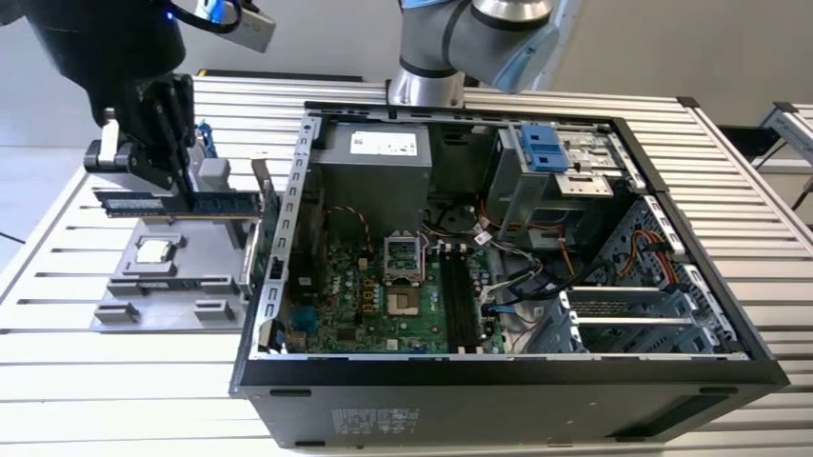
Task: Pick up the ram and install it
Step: 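Pick up the ram and move it above insertion slot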
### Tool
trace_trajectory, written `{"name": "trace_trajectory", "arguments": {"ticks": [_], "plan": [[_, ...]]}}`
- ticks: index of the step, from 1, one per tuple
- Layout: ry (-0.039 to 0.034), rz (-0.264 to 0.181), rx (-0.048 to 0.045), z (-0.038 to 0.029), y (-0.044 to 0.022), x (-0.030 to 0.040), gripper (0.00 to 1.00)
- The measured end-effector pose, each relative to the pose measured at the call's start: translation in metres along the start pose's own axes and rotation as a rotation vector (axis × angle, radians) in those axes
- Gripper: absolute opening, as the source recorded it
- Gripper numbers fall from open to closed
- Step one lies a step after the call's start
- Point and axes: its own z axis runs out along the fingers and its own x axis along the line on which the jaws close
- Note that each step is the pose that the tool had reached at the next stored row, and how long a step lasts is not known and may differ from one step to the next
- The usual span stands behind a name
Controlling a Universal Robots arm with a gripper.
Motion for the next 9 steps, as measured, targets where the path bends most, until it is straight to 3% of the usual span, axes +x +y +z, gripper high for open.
{"name": "trace_trajectory", "arguments": {"ticks": [9], "plan": [[-0.0001, 0.000, 0.0001, 0.0000, -0.0146, 0.0001, 0.00]]}}
